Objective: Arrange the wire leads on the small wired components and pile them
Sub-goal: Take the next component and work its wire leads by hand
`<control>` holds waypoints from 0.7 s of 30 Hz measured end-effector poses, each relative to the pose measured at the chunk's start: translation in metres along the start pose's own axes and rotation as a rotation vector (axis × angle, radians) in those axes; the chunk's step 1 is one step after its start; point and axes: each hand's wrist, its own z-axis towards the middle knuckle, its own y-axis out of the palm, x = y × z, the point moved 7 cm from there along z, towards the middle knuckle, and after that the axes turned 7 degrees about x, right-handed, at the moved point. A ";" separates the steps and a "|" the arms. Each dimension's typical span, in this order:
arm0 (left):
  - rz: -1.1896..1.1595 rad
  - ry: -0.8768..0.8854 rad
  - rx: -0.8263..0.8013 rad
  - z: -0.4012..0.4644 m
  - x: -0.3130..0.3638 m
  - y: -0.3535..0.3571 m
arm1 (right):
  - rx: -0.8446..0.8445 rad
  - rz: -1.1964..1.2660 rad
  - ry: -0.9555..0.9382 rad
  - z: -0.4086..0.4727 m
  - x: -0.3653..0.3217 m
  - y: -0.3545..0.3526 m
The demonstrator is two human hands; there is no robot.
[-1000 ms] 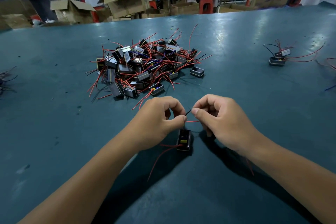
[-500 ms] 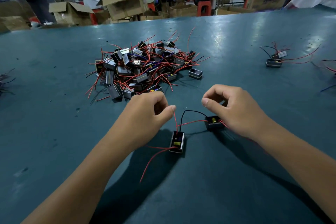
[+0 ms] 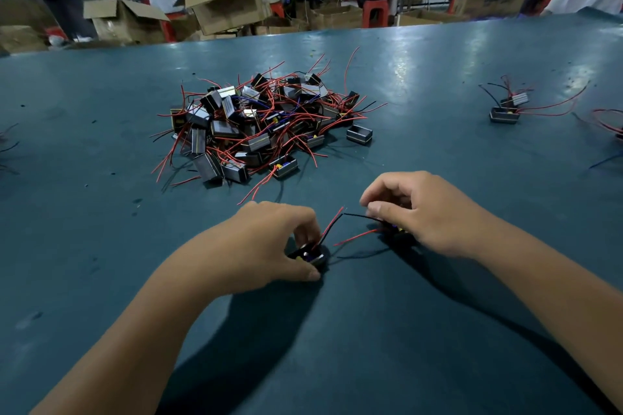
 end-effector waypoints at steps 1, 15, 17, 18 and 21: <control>0.016 0.013 -0.022 -0.001 -0.003 -0.001 | -0.014 0.006 -0.002 0.000 0.000 0.001; -0.361 -0.188 0.398 0.010 0.004 0.005 | -0.145 -0.060 -0.107 -0.005 -0.013 0.006; -0.371 -0.212 0.372 0.012 0.000 0.010 | -0.166 -0.051 -0.095 -0.006 -0.013 0.006; -0.371 -0.213 0.373 0.012 -0.001 0.011 | -0.177 -0.055 -0.093 -0.006 -0.013 0.006; -0.336 -0.193 0.373 0.014 0.000 0.010 | -0.197 -0.089 -0.127 -0.008 -0.017 0.006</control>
